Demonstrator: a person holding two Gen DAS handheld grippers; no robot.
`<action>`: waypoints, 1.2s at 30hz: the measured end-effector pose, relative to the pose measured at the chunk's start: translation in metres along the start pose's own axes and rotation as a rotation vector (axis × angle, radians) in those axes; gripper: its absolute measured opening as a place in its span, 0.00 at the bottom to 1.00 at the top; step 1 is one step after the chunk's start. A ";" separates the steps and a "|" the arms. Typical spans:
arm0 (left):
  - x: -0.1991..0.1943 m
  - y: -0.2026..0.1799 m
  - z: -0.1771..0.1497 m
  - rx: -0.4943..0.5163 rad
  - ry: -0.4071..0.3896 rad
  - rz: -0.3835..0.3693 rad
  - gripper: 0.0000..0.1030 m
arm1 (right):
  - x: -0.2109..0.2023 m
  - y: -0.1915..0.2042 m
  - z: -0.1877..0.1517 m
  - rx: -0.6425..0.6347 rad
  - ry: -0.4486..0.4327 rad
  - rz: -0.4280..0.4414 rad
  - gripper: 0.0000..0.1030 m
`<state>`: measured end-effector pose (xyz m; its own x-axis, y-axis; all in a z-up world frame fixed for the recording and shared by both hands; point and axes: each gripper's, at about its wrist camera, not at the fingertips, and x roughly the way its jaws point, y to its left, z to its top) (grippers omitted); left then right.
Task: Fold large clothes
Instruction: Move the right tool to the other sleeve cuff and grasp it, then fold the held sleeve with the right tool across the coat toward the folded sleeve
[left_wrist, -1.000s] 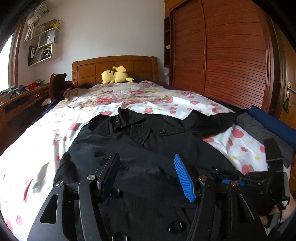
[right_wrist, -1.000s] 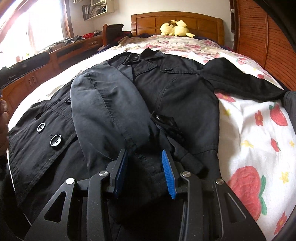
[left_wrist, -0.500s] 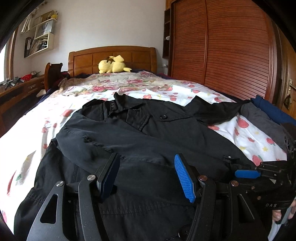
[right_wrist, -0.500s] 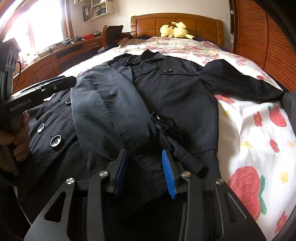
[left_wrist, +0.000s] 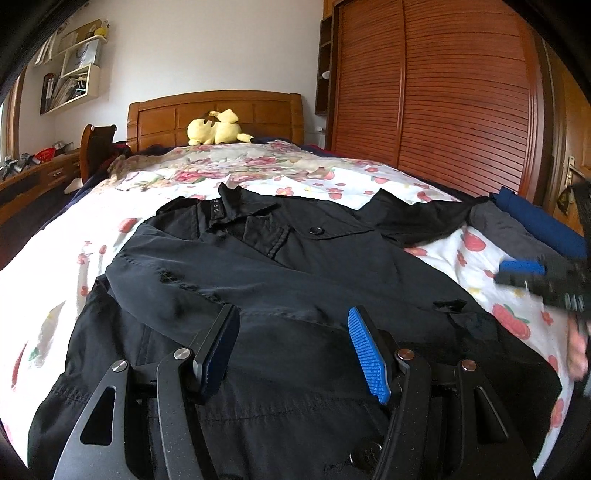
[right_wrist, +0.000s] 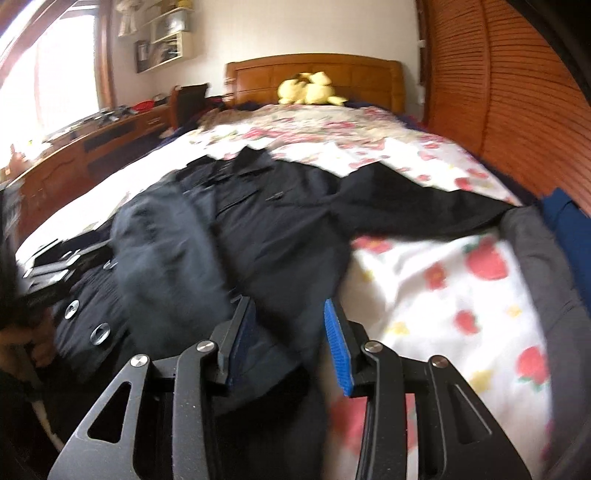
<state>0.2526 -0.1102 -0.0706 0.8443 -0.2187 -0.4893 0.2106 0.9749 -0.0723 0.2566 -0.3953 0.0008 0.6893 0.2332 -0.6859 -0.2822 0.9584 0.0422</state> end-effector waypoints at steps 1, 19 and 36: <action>-0.002 0.001 0.000 0.000 -0.002 -0.001 0.61 | 0.001 -0.008 0.007 0.010 -0.005 -0.014 0.48; -0.038 0.014 0.003 -0.004 -0.054 0.034 0.61 | 0.112 -0.146 0.062 0.175 0.154 -0.275 0.76; -0.035 0.011 0.004 0.016 -0.037 0.039 0.61 | 0.162 -0.212 0.090 0.340 0.205 -0.422 0.43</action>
<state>0.2270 -0.0921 -0.0511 0.8697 -0.1822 -0.4586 0.1848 0.9820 -0.0396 0.4880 -0.5460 -0.0539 0.5427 -0.1851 -0.8193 0.2427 0.9684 -0.0580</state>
